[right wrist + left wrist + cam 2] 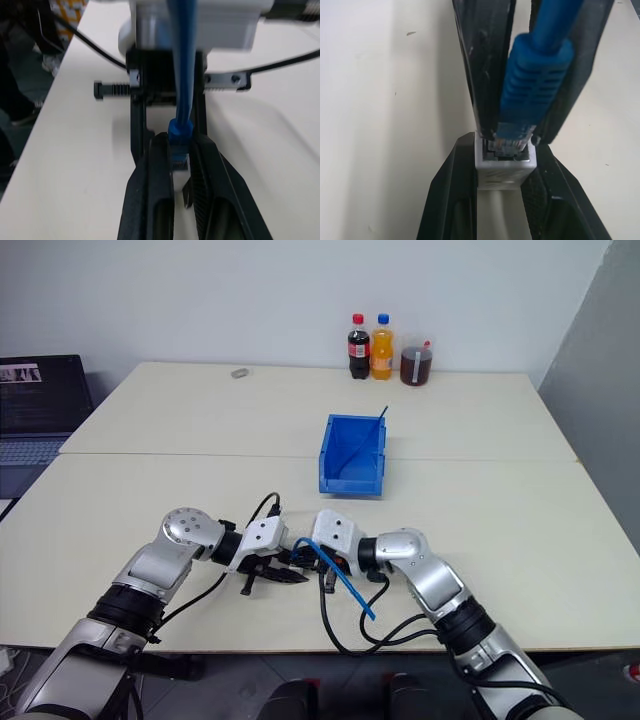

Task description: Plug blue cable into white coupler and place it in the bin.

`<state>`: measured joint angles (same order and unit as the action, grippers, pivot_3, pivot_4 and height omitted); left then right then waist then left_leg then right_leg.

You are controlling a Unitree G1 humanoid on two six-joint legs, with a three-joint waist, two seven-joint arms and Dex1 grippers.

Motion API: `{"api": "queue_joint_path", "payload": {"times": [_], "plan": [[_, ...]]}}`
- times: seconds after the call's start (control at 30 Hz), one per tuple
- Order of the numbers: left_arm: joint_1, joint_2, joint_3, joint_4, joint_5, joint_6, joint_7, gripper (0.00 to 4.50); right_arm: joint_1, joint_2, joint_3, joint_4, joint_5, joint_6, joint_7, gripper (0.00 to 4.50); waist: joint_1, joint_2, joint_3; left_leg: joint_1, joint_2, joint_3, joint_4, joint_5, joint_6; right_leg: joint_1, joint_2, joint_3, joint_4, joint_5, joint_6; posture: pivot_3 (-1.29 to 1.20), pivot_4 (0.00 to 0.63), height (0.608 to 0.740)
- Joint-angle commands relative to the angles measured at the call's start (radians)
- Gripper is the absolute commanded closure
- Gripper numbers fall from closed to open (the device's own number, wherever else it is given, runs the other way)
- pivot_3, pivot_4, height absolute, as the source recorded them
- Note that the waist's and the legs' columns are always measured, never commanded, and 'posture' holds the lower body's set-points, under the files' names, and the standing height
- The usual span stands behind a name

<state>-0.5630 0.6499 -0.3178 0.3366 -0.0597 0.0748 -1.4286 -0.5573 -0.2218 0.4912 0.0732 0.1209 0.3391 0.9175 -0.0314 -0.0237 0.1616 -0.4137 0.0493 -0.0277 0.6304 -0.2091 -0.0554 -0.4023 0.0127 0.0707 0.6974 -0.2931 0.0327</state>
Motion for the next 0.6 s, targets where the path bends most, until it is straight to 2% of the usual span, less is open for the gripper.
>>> {"api": "queue_joint_path", "payload": {"times": [0.03, 0.13, 0.3, 0.6], "plan": [[0.017, -0.015, -0.038, 0.035, 0.044, 0.003, 0.019, 3.69, 0.003, 0.008, 0.033, 0.034, -0.011, 0.042, 0.028, 4.34, 0.000, 0.002, -0.003, 0.000, 0.000, 0.000, 0.000, 0.000, 0.000, 0.000, 0.000, 0.000, 0.000, 0.000, 0.000, 0.00, 0.150, 0.740], [0.021, -0.016, -0.036, 0.038, 0.044, -0.001, 0.020, 3.69, 0.007, 0.009, 0.031, 0.034, -0.011, 0.044, 0.032, 4.34, 0.000, 0.002, -0.003, 0.002, 0.000, 0.000, 0.000, 0.000, 0.000, 0.001, 0.000, 0.000, 0.000, 0.000, 0.000, 0.00, 0.150, 0.740], [0.025, -0.017, -0.034, 0.036, 0.046, -0.002, 0.023, 3.69, 0.008, 0.008, 0.033, 0.033, -0.013, 0.046, 0.039, 4.34, -0.001, 0.002, -0.003, 0.014, 0.000, 0.000, -0.003, 0.000, 0.000, 0.014, 0.000, 0.000, -0.003, -0.002, -0.002, 0.00, 0.150, 0.740], [0.032, -0.026, -0.033, 0.044, 0.046, -0.007, 0.034, 3.69, -0.046, -0.003, 0.138, 0.088, -0.081, 0.165, 0.100, 4.34, -0.002, 0.005, -0.007, 0.015, 0.000, 0.000, -0.003, 0.000, 0.000, 0.015, 0.000, 0.000, -0.003, -0.002, -0.002, 0.00, 0.150, 0.740]]}}
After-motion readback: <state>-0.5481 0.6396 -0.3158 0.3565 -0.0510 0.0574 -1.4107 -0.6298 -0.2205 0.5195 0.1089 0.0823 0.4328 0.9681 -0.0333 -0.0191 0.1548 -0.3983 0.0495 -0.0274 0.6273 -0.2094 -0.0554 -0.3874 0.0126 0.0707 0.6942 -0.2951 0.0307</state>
